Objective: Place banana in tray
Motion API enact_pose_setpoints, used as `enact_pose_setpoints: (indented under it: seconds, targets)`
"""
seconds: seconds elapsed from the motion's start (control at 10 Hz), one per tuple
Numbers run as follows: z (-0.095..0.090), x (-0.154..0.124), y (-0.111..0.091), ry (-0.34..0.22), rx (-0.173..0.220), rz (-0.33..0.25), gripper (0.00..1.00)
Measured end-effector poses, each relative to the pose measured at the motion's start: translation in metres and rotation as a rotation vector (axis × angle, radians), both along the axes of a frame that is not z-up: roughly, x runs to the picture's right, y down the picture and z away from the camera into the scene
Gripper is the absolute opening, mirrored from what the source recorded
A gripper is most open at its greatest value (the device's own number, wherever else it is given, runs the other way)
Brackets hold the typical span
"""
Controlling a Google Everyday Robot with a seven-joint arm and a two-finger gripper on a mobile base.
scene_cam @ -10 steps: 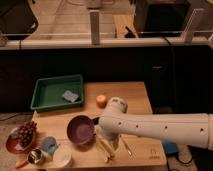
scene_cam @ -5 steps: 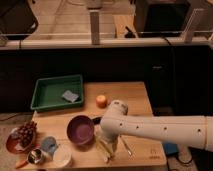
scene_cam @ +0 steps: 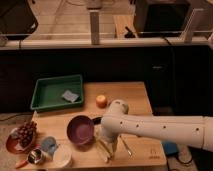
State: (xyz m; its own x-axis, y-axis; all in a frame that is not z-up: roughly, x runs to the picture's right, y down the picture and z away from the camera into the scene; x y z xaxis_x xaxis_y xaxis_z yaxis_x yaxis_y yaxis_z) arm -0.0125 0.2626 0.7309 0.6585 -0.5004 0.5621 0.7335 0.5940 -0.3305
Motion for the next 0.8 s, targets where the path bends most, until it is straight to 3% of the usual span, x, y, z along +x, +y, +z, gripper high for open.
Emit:
enact_pose_setpoints:
  seconds: [0.3, 0.5, 0.6, 0.8]
  targets:
    - [0.01, -0.005, 0.015, -0.185, 0.015, -0.256, 0.8]
    - [0.019, -0.009, 0.027, -0.287, 0.049, -0.41, 0.8]
    - [0.023, -0.011, 0.033, -0.307, 0.064, -0.474, 0.8]
    - [0.029, -0.014, 0.04, -0.309, 0.076, -0.539, 0.79]
